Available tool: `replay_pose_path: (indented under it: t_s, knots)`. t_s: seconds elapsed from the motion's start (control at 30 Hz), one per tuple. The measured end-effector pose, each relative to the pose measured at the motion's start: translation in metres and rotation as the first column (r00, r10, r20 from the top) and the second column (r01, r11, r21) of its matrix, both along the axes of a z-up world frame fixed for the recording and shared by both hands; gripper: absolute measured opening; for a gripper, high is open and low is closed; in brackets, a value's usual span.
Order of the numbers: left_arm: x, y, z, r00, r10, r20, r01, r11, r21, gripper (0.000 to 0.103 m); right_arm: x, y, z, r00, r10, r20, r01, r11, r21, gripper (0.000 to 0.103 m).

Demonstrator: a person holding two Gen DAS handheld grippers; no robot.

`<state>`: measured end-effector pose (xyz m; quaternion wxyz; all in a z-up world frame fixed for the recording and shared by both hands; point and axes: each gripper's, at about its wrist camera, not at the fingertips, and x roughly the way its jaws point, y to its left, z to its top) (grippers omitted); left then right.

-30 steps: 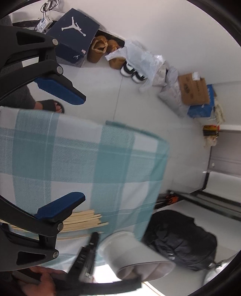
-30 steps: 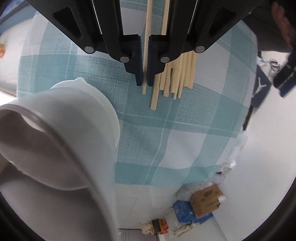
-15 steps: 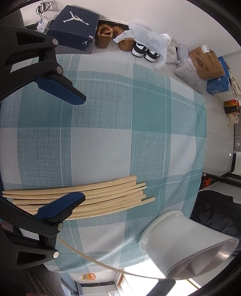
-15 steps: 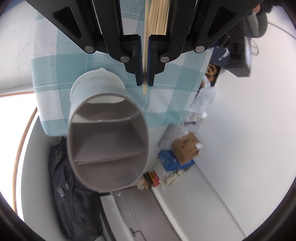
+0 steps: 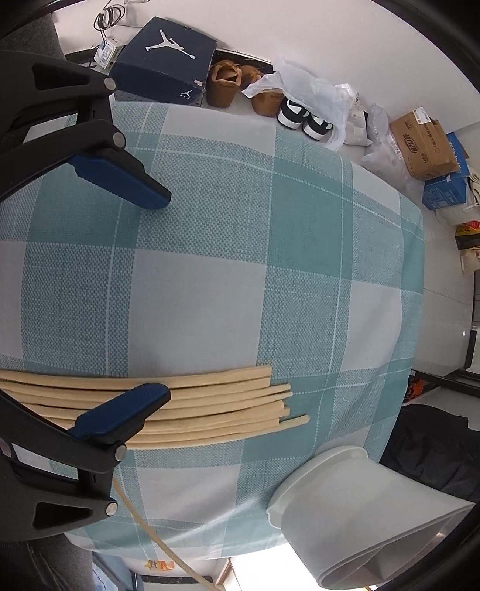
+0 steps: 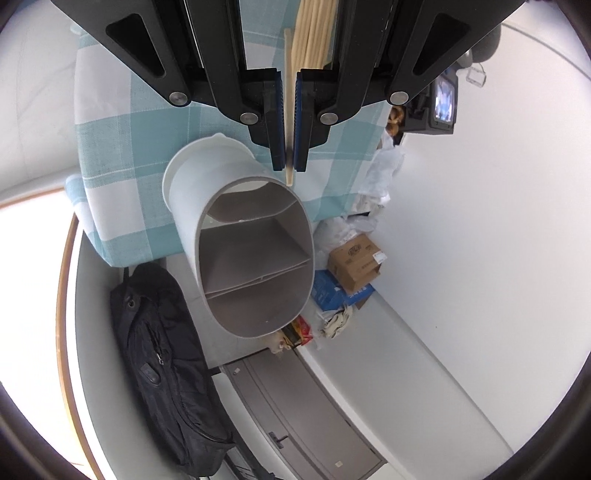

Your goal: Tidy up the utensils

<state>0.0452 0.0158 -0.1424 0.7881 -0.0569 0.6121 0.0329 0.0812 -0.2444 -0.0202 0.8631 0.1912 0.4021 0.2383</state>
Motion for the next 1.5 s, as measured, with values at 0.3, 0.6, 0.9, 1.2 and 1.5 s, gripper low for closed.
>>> replay_pose_path:
  t_s: [0.3, 0.6, 0.9, 1.2, 1.5]
  knots:
    - [0.011, -0.012, -0.002, 1.0, -0.009, -0.007, 0.009, 0.999, 0.045, 0.09, -0.004, -0.011, 0.001, 1.0, -0.012, -0.004, 0.012, 1.0, 0.02, 0.004]
    - [0.035, -0.028, 0.004, 0.993, -0.108, 0.051, 0.106, 0.994, 0.04, 0.03, -0.005, -0.016, 0.004, 1.0, -0.02, 0.003, 0.02, 1.0, 0.015, 0.004]
    - [0.035, -0.023, 0.007, 0.989, -0.102, 0.104, 0.106, 0.994, -0.032, 0.003, -0.007, -0.012, 0.007, 1.0, -0.016, 0.018, 0.016, 1.0, -0.012, 0.004]
    - [-0.003, -0.008, 0.091, 0.908, -0.003, 0.419, 0.048, 0.994, -0.099, 0.003, -0.021, -0.004, 0.017, 0.997, -0.002, 0.081, 0.005, 0.999, -0.038, 0.004]
    - [-0.029, -0.003, 0.137, 0.776, 0.082, 0.625, 0.045, 0.982, -0.185, 0.003, -0.036, 0.009, 0.024, 0.988, 0.024, 0.153, -0.011, 0.996, -0.086, 0.004]
